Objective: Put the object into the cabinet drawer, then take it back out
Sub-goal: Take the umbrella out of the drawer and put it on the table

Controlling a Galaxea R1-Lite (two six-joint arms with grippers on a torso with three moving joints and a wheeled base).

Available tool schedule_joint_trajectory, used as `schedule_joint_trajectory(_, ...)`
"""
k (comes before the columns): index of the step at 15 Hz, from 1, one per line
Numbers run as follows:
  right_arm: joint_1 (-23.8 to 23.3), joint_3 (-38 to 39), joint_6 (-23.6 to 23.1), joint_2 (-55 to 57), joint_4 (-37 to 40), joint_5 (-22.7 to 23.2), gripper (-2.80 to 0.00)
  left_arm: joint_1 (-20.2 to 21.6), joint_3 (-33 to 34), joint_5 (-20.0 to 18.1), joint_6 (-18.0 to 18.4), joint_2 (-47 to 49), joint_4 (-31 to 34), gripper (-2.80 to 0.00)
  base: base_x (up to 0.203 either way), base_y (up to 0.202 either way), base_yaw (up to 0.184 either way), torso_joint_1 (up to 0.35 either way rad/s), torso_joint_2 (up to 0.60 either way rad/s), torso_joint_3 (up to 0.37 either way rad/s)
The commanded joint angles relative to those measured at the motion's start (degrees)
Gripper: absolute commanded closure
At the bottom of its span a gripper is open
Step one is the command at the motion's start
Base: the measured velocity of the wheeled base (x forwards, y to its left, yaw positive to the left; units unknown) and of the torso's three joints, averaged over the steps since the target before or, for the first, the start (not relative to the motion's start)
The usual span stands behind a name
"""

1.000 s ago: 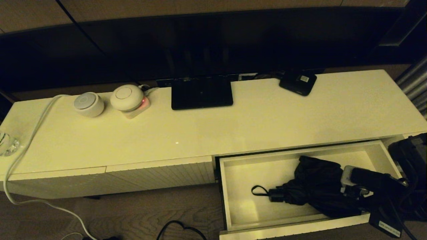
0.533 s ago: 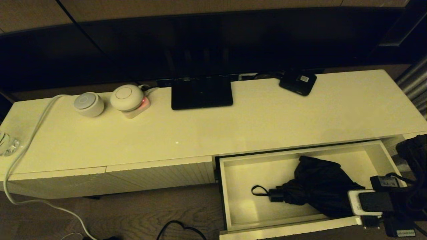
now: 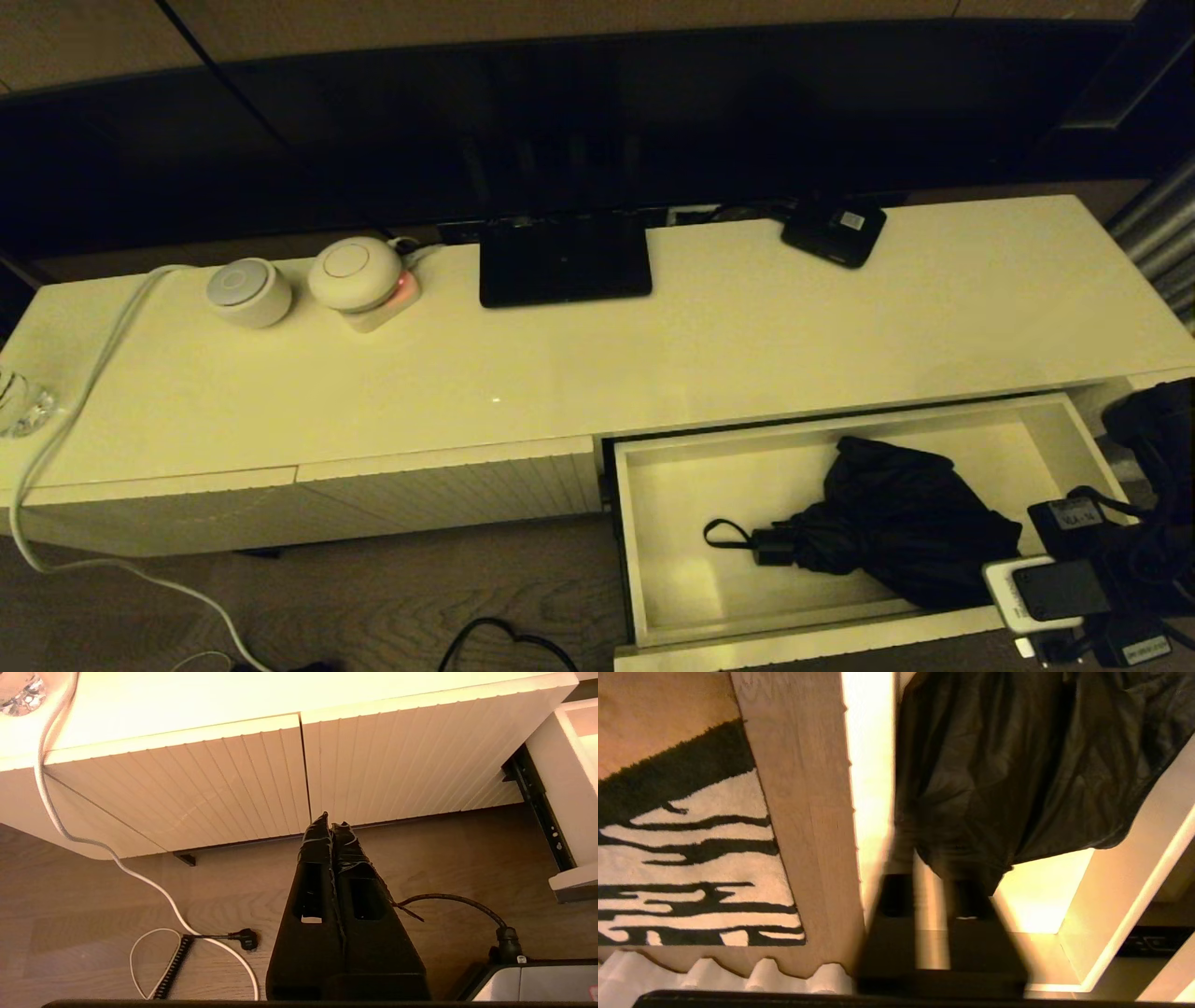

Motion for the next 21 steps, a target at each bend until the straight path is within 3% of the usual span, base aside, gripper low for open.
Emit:
schedule_joint_trajectory(1, 0.06, -0.64, -0.01, 1.26, -0.43, 0.32, -2.80, 0.02, 0.18, 0.01, 0.01, 0.00, 0.01, 0.00, 0.000, 0.000, 0.000, 0.000, 0.00, 0.000)
schedule_joint_trajectory(17, -3.19, -7.24, 1.06, 6.23, 0.26, -0.19, -2.80, 0.02, 0.18, 0.01, 0.08, 0.00, 0.01, 0.00, 0.000, 0.000, 0.000, 0.000, 0.00, 0.000)
schedule_joint_trajectory(21, -3.16, -11.28, 1.13, 0.58, 11.48, -0.03, -2.80, 0.02, 0.18, 0.01, 0.04, 0.00, 0.01, 0.00, 0.000, 0.000, 0.000, 0.000, 0.00, 0.000)
